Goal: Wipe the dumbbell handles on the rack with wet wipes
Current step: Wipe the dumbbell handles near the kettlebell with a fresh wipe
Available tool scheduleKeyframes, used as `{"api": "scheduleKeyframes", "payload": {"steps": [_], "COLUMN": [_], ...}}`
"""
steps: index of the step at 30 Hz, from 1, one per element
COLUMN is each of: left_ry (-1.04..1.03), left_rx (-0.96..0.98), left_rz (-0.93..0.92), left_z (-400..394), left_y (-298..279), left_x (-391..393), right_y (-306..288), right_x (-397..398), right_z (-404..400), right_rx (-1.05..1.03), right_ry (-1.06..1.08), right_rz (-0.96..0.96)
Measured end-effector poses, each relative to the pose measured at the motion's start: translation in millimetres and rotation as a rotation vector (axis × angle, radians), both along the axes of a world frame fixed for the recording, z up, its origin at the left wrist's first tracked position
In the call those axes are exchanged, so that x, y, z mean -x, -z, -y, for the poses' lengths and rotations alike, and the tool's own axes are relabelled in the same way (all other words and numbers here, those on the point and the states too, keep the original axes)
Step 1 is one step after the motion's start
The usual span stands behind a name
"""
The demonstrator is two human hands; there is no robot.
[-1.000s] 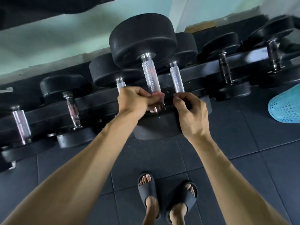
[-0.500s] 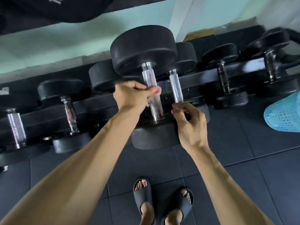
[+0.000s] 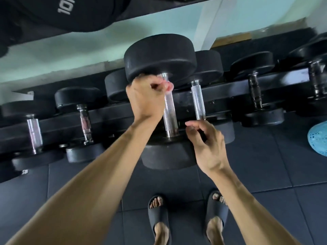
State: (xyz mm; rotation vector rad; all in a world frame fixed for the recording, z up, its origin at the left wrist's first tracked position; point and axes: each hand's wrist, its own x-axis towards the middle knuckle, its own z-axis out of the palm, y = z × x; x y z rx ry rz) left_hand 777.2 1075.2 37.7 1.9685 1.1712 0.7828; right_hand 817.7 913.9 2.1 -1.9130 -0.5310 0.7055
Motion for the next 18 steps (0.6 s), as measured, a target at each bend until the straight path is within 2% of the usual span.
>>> {"api": "scheduleKeyframes", "payload": {"steps": [2,7,13,18], "left_ry": [0.035,0.196,0.11,0.273], "left_rx": [-0.107,-0.148,-0.266,-0.313], "left_rz": [-0.007,-0.219,-0.071,-0.219], "left_z": [-1.0,18.1,0.7,8.8], "left_y": [3.2,6.7,9.3,10.1], "left_x": [-2.9,34.4,-0.4,30.1], "right_y": [6.0,10.1,16.3,12.2], "right_x": [-5.1,-8.8,-13.1,-12.4], "right_z": [1.5,3.2,4.2,6.8], "right_rx": [-0.024,-0.093,-0.095,-0.046], "right_ry": [-0.048,-0.063,-0.126,-0.105], "right_rz": [0.005,0.033,0.036,-0.028]}}
